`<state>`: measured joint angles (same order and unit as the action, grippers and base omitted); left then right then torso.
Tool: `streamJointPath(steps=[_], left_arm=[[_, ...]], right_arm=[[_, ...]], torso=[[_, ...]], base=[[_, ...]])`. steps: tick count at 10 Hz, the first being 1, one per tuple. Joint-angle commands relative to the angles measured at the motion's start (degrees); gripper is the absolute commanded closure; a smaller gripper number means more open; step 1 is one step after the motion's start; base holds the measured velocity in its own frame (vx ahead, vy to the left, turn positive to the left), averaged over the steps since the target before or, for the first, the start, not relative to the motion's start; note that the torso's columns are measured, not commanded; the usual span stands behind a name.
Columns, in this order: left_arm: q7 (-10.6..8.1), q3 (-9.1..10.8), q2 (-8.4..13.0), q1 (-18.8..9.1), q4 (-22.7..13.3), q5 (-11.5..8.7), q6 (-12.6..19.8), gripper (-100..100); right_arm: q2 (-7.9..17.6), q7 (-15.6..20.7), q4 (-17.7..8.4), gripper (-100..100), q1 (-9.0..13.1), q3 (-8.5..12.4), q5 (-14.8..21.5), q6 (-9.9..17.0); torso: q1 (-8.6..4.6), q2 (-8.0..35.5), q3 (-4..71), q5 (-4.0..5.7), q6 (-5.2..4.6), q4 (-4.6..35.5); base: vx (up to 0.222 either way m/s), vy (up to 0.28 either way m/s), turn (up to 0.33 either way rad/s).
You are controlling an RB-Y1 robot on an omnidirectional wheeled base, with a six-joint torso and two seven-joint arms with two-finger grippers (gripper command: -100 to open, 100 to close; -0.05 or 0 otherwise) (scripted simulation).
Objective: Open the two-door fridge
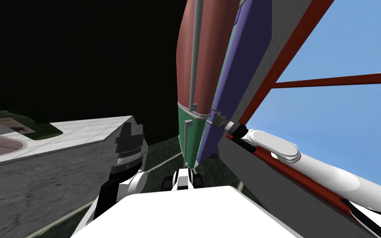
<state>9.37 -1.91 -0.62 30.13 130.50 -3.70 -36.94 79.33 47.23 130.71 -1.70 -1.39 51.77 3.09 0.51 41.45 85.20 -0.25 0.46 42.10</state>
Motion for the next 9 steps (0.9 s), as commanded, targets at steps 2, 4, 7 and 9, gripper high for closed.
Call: streamJointPath(steps=[2,4,7,9], left_arm=[[0.00,0.00,0.0,0.0,0.0,0.0,0.0,0],[0.00,0.00,0.0,0.0,0.0,0.0,0.0,0],[0.00,0.00,0.0,0.0,0.0,0.0,0.0,0],[0.00,0.00,0.0,0.0,0.0,0.0,0.0,0]], right_arm=[[-5.2,1.5,-5.3,-100,5.2,0.2,0.4,-6.3],[-8.3,2.2,-8.7,-100,7.5,0.2,0.6,-10.7],[-11.3,2.9,-12.8,-100,10.6,0.2,0.8,-16.5],[-14.1,3.5,-15.5,-100,12.5,0.2,1.0,-20.4]], torso=[[0.00,-0.1,0.1,-0.03,0.08,0.0],[0.16,-0.1,0.1,-0.12,0.15,0.1],[0.31,-0.1,0.1,-0.16,0.17,0.1],[0.28,-0.1,0.1,-0.16,0.29,0.0]], base=[[0.015,0.058,-0.153],[0.004,0.052,-0.144],[0.010,0.054,-0.134],[0.005,0.028,-0.086]])
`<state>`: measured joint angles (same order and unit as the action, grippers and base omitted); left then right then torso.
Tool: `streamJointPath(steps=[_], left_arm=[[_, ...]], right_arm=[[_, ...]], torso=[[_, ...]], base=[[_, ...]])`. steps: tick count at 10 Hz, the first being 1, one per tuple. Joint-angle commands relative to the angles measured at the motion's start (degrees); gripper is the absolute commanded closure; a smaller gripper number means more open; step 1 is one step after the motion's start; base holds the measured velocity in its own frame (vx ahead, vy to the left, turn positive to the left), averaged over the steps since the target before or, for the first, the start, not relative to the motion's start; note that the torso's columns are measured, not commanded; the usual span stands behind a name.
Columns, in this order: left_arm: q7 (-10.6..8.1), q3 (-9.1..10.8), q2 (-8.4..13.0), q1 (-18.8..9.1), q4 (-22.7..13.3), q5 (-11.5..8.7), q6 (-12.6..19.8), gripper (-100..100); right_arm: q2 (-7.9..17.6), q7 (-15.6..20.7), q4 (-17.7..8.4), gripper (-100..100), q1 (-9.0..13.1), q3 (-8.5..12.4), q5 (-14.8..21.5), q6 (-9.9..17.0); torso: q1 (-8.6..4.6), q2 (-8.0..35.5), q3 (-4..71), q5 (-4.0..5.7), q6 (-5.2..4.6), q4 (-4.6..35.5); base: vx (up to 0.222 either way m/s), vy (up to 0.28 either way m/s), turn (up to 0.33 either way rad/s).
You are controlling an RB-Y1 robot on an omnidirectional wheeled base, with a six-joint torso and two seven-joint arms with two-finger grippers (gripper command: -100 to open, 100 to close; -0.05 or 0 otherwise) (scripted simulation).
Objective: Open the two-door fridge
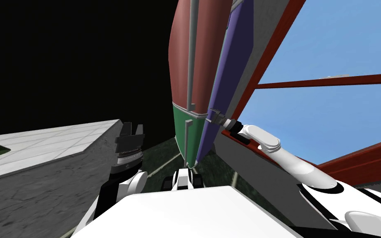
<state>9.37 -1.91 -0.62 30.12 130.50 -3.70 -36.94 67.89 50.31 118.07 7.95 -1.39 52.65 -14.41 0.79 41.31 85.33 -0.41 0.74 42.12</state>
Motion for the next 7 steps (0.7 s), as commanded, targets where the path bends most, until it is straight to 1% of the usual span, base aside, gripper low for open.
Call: streamJointPath(steps=[1,2,3,4,5,6,7], left_arm=[[0.00,0.00,0.0,0.0,0.0,0.0,0.0,0],[0.00,0.00,0.0,0.0,0.0,0.0,0.0,0],[0.00,0.00,0.0,0.0,0.0,0.0,0.0,0],[0.00,0.00,0.0,0.0,0.0,0.0,0.0,0],[0.00,0.00,0.0,0.0,0.0,0.0,0.0,0],[0.00,0.00,0.0,0.0,0.0,0.0,0.0,0],[0.00,0.00,0.0,0.0,0.0,0.0,0.0,0]], right_arm=[[-2.7,0.5,-3.2,-100,3.4,0.2,0.2,-4.5],[-5.2,1.1,-5.7,-100,5.3,0.2,0.4,-6.7],[-5.5,1.1,-6.3,-100,5.9,0.2,0.4,-8.5],[-7.6,1.8,-8.4,-100,7.5,0.2,0.6,-10.4],[-8.3,1.8,-9.4,-100,8.4,0.2,0.6,-12.3],[-8.3,1.8,-9.4,-100,8.4,0.2,0.6,-13.0],[-10.7,2.5,-12.0,-100,10.5,0.2,0.8,-15.4]], torso=[[0.03,0.0,0.0,0.01,-0.15,0.0],[0.03,0.0,0.0,0.00,-0.03,0.0],[0.12,0.1,-0.1,-0.03,-0.08,0.1],[0.15,0.1,-0.1,-0.04,0.00,0.0],[0.18,0.1,-0.1,-0.05,-0.06,0.1],[0.16,0.1,-0.1,-0.05,0.04,0.1],[0.14,0.1,-0.1,-0.04,0.10,0.0]], base=[[0.017,0.037,-0.130],[0.005,0.055,-0.179],[0.000,0.061,-0.111],[-0.004,0.069,-0.183],[-0.002,0.056,-0.119],[0.003,0.013,-0.001],[-0.002,0.021,-0.161]])
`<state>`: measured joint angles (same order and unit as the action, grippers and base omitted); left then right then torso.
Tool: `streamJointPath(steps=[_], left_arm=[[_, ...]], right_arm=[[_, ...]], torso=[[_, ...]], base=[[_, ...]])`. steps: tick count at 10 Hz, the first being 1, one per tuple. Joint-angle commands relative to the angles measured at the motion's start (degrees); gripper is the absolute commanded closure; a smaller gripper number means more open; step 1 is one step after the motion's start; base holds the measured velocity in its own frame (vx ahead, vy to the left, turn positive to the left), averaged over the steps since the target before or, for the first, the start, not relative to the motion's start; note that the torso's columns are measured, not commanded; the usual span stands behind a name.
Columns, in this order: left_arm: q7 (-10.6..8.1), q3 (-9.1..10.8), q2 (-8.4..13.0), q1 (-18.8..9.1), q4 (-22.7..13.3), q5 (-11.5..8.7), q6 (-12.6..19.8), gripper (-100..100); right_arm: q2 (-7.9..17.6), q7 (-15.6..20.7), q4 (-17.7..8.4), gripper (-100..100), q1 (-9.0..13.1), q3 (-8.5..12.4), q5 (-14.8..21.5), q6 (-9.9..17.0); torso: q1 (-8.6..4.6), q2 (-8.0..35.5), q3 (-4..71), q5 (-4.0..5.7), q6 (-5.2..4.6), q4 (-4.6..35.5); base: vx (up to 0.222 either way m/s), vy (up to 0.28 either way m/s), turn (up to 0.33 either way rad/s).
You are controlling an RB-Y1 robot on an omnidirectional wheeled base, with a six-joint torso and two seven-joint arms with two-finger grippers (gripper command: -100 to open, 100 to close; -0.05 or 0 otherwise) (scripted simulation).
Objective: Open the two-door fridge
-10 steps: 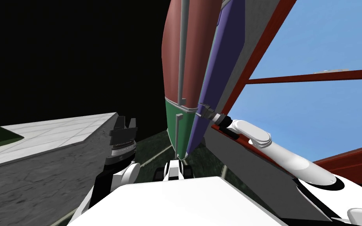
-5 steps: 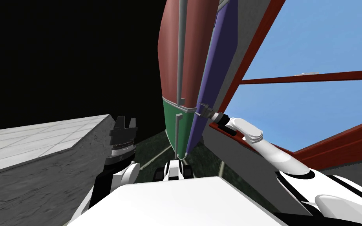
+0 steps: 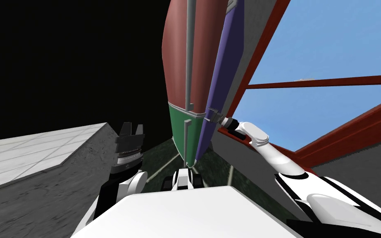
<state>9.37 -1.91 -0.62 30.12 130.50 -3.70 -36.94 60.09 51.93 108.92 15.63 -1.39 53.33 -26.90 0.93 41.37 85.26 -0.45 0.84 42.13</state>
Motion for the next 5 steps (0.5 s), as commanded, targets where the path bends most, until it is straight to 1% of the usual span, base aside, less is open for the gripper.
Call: streamJointPath(steps=[1,2,3,4,5], left_arm=[[0.00,0.00,0.0,0.0,0.0,0.0,0.0,0],[0.00,0.00,0.0,0.0,0.0,0.0,0.0,0],[0.00,0.00,0.0,0.0,0.0,0.0,0.0,0],[0.00,0.00,0.0,0.0,0.0,0.0,0.0,0],[0.00,0.00,0.0,0.0,0.0,0.0,0.0,0]], right_arm=[[-3.3,0.9,-3.3,-100,3.3,0.2,0.1,-4.5],[-5.6,1.6,-5.7,-100,5.2,0.2,0.4,-6.4],[-6.0,1.6,-6.4,-100,5.8,0.2,0.4,-8.6],[-5.4,1.6,-6.2,-100,4.8,0.2,0.3,-7.7],[-3.3,0.9,-3.4,100,3.3,0.2,0.1,-5.4]], torso=[[0.01,0.0,0.0,0.02,-0.16,0.0],[0.04,0.0,0.0,0.02,-0.12,0.0],[0.08,0.0,0.0,-0.01,-0.13,0.0],[0.09,0.0,0.0,-0.01,-0.04,0.0],[-0.15,0.1,-0.1,0.10,-0.18,-0.1]], base=[[-0.001,0.050,-0.114],[0.014,0.064,-0.196],[0.009,0.059,-0.113],[-0.014,0.008,-0.063],[-0.015,-0.033,0.253]])
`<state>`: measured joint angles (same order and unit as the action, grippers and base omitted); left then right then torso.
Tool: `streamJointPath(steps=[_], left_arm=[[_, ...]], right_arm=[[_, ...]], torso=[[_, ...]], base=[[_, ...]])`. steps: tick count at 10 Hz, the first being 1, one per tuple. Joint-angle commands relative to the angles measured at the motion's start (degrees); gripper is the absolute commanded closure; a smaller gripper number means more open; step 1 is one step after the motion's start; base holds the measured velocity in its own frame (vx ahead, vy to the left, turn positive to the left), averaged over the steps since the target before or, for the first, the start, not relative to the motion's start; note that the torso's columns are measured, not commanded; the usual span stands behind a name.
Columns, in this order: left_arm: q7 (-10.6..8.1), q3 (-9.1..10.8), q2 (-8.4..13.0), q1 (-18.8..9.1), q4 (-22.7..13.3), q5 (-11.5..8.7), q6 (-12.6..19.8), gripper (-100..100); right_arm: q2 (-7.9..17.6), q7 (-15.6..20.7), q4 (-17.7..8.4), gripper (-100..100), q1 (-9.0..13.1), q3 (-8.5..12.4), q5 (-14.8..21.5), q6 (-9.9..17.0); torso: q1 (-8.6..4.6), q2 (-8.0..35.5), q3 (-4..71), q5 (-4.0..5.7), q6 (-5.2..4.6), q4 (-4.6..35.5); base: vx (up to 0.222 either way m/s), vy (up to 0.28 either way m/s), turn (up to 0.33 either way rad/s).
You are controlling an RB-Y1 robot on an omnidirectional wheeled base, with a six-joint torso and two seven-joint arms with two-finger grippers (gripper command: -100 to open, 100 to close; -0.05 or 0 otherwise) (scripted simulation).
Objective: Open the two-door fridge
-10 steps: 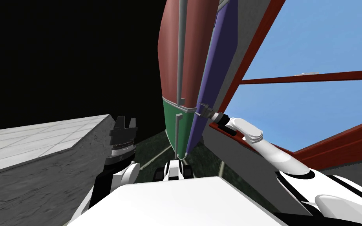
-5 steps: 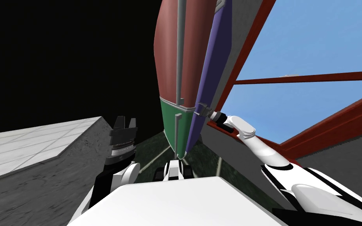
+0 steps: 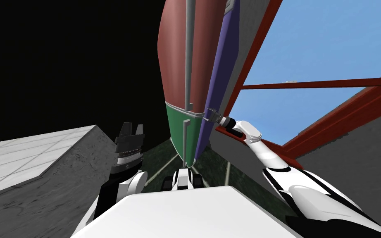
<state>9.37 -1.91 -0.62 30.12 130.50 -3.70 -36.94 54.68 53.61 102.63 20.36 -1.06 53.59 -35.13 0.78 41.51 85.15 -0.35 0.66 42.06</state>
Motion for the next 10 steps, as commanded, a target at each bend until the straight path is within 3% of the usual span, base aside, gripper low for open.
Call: streamJointPath(steps=[1,2,5,6,8,9,10], left_arm=[[0.00,0.00,0.0,0.0,0.0,0.0,0.0,0],[0.00,0.01,0.0,0.0,0.0,0.0,0.0,0],[0.00,0.00,0.0,0.0,0.0,0.0,0.0,0],[0.00,0.00,0.0,0.0,0.0,0.0,0.0,0],[0.00,0.01,0.0,0.0,0.0,0.0,0.0,0],[0.00,0.00,0.0,0.0,0.0,0.0,0.0,0],[0.00,0.00,0.0,0.0,0.0,0.0,0.0,0]], right_arm=[[2.2,-0.8,3.0,100,-1.5,-0.1,-0.1,3.4],[4.9,-1.5,5.5,100,-4.0,-0.1,-0.3,4.8],[4.9,-1.5,6.1,100,-4.0,-0.1,-0.3,7.7],[7.7,-2.2,8.4,100,-6.5,-0.1,-0.6,9.2],[7.7,-2.2,9.1,100,-6.5,-0.1,-0.6,11.9],[10.5,-2.8,12.2,100,-9.0,-0.1,-0.8,13.6],[10.5,-2.8,12.2,100,-9.0,-0.1,-0.8,15.2]], torso=[[0.02,0.0,0.0,-0.05,0.25,0.2],[0.26,0.0,0.1,-0.20,0.19,0.3],[0.36,0.2,0.0,-0.24,0.00,0.4],[0.42,0.1,0.0,-0.29,0.12,0.5],[0.37,0.1,0.0,-0.29,0.16,0.4],[0.40,0.2,0.0,-0.28,0.08,0.5],[0.35,0.2,0.0,-0.28,0.15,0.4]], base=[[-0.010,-0.051,0.194],[-0.001,-0.074,0.199],[0.006,-0.024,0.007],[-0.008,-0.033,0.193],[-0.002,-0.042,0.067],[0.005,-0.040,0.158],[-0.006,-0.044,0.103]])
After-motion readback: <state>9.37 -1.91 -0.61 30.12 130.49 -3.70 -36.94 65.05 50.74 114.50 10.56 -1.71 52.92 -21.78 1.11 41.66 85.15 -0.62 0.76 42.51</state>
